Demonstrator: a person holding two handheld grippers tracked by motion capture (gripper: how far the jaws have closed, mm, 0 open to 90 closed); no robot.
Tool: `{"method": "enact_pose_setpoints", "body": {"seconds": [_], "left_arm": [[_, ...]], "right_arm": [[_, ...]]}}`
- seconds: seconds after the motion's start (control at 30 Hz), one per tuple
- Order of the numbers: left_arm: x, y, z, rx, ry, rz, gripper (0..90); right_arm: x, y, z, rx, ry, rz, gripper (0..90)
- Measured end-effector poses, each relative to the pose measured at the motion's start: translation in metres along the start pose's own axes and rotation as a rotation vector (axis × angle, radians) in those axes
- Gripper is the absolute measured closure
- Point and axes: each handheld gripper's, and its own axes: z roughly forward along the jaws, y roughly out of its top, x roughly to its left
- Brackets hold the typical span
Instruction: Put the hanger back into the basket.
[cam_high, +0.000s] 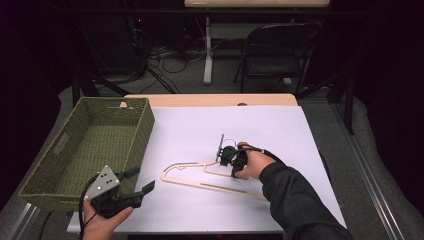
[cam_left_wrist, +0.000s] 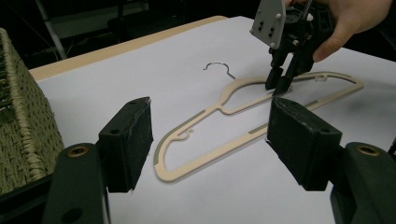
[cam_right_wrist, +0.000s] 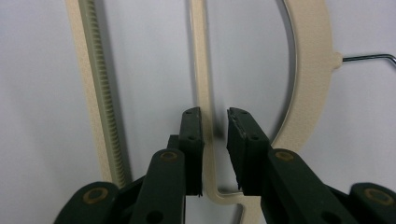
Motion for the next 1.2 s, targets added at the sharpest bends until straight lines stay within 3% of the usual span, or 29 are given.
{"method": "enact_pose_setpoints", "body": {"seconds": [0.67, 1.2], "left_arm": [[0.0003, -0.0004, 0.0008, 0.004, -0.003, 0.003, 31.8], [-0.0004, -0.0008, 0.0024, 0.002, -0.005, 0.001, 31.8]], "right_arm": [[0.0015, -0.0012, 0.0057, 0.027, 0.033, -0.01, 83.9], [0.0048, -0.0017, 0.003, 0.029, 0.034, -0.049, 85.5]]}}
